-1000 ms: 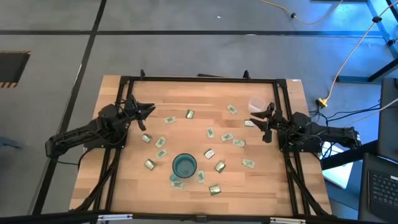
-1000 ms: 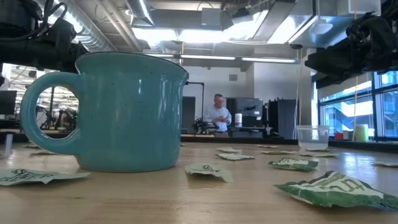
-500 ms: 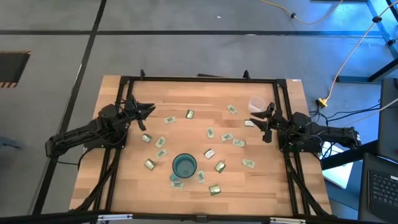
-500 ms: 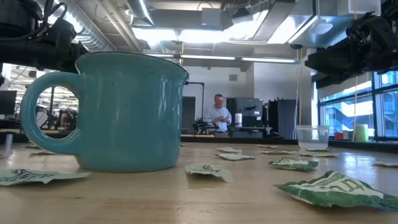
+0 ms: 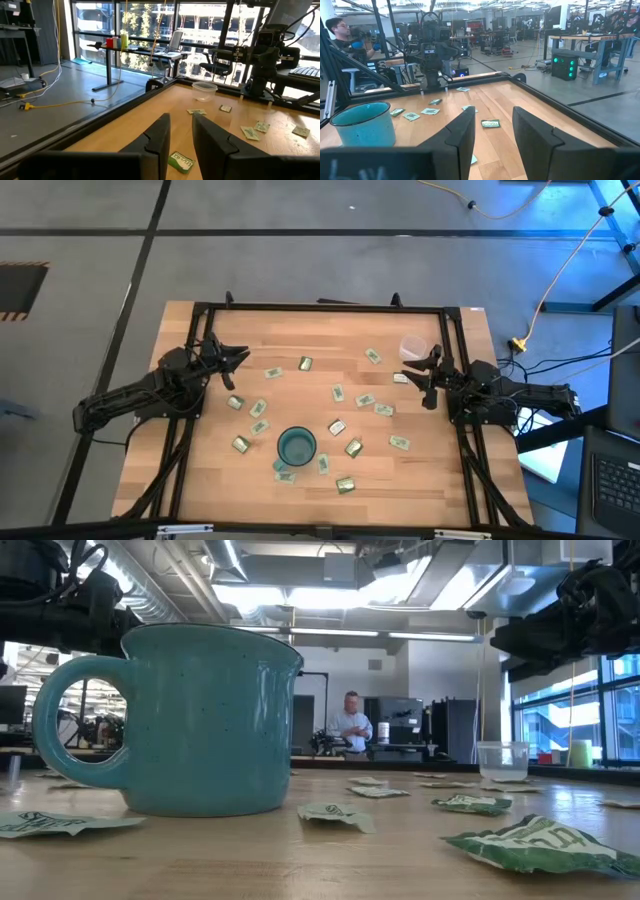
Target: Pick and place items into bin
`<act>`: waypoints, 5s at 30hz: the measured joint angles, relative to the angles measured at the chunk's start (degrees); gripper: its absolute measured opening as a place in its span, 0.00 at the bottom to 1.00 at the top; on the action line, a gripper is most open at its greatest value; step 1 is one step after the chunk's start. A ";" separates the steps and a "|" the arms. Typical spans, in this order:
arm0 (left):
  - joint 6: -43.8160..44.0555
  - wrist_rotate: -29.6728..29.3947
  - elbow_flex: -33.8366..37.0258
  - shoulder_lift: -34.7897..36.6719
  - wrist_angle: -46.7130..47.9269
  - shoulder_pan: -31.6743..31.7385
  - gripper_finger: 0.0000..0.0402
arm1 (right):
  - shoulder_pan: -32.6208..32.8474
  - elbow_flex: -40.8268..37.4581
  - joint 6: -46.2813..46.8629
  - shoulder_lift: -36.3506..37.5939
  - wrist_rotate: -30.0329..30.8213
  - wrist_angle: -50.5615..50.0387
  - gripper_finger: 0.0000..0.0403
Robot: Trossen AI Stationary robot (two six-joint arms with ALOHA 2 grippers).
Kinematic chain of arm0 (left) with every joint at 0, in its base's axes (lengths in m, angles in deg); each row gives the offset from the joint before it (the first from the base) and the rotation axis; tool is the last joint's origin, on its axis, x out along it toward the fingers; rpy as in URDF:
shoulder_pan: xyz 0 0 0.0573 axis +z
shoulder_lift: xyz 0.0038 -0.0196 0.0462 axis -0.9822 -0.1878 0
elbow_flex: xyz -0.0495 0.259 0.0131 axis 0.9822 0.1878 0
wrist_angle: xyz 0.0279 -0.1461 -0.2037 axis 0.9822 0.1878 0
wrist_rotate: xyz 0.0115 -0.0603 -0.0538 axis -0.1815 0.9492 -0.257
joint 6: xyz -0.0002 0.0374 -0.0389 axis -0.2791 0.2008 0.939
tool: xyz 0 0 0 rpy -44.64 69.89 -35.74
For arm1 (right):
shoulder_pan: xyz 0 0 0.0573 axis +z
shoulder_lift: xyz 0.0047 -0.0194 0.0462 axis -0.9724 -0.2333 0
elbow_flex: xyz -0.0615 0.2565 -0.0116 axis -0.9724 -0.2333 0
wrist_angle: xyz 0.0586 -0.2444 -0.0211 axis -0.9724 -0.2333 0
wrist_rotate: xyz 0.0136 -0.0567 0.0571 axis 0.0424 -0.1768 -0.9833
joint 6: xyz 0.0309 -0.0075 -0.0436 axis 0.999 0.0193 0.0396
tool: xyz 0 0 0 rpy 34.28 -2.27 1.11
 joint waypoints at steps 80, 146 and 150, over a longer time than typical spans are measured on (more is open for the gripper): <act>0.00 0.03 0.00 0.00 0.01 0.00 0.19 | -13.76 34.99 28.45 -83.11 -3.75 -41.11 0.23; 0.00 0.02 0.00 0.00 0.01 0.00 0.19 | -30.16 51.78 14.94 -85.70 5.49 -59.06 0.05; 0.00 0.02 0.00 0.00 0.02 0.01 0.19 | -30.16 51.78 14.95 -85.70 5.51 -59.07 0.09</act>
